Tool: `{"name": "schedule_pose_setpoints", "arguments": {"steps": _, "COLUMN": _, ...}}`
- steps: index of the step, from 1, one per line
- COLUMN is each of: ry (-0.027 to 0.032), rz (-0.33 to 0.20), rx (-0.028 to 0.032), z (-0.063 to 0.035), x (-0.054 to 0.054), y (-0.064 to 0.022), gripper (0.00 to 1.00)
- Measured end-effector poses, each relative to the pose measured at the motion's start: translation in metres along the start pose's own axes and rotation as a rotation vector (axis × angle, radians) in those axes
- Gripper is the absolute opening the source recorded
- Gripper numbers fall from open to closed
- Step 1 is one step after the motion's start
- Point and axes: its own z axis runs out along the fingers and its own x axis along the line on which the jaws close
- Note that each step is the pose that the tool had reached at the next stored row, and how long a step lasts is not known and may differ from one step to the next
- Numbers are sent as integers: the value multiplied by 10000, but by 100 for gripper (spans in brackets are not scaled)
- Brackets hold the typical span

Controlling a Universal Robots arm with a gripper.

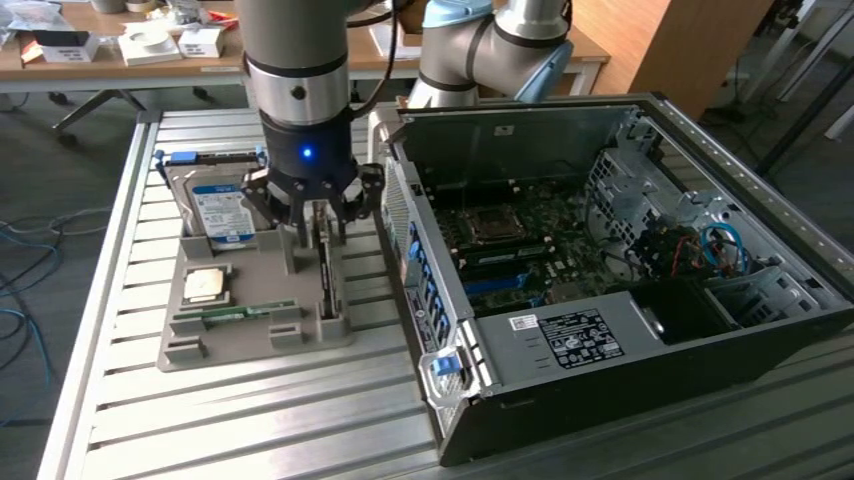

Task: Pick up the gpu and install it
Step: 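Pick up the gpu and move the gpu toward the slot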

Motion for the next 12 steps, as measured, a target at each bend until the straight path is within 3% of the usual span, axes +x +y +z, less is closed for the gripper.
{"name": "schedule_pose_setpoints", "arguments": {"steps": 12, "ry": 0, "rz": 0, "rx": 0, "z": 195, "x": 5, "y": -9, "gripper": 49}}
